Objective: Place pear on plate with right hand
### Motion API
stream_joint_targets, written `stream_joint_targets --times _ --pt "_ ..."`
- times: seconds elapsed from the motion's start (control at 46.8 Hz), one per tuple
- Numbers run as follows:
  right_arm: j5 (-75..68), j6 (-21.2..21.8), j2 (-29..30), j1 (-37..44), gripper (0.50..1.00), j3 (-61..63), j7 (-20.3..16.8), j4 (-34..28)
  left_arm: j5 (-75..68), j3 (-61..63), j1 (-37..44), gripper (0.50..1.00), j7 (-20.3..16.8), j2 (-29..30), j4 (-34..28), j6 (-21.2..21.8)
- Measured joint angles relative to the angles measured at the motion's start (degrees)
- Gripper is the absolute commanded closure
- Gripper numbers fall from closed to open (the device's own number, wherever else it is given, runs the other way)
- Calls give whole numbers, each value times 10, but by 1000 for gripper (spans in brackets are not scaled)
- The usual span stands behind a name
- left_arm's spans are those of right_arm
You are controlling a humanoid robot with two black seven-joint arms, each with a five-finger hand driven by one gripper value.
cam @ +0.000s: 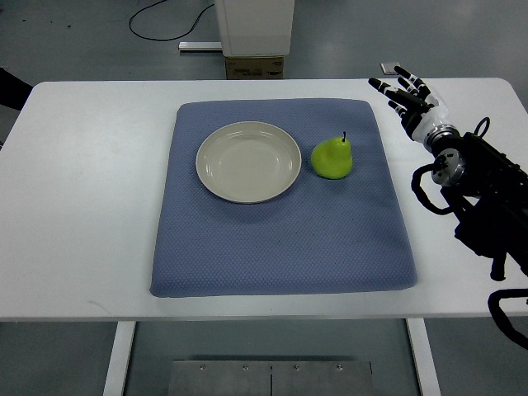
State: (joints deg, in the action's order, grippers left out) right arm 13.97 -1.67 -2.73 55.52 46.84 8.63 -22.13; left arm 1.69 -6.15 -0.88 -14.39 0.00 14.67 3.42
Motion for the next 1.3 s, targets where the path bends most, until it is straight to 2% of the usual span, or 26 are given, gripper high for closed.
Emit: stream_joint_targets --times 0.47,0.748,0.918,1.303 --pt "0 23 -4 -6 500 -42 7 -1 0 0 0 500 0 0 0 0" --pt "0 24 -6 -7 500 -88 41 -1 0 0 0 500 0 0 0 0" --pt "1 30 -16 -7 500 -128 85 -4 0 0 0 500 0 0 0 0" --pt "5 114 -42 -8 500 -184 169 -12 0 0 0 500 0 0 0 0"
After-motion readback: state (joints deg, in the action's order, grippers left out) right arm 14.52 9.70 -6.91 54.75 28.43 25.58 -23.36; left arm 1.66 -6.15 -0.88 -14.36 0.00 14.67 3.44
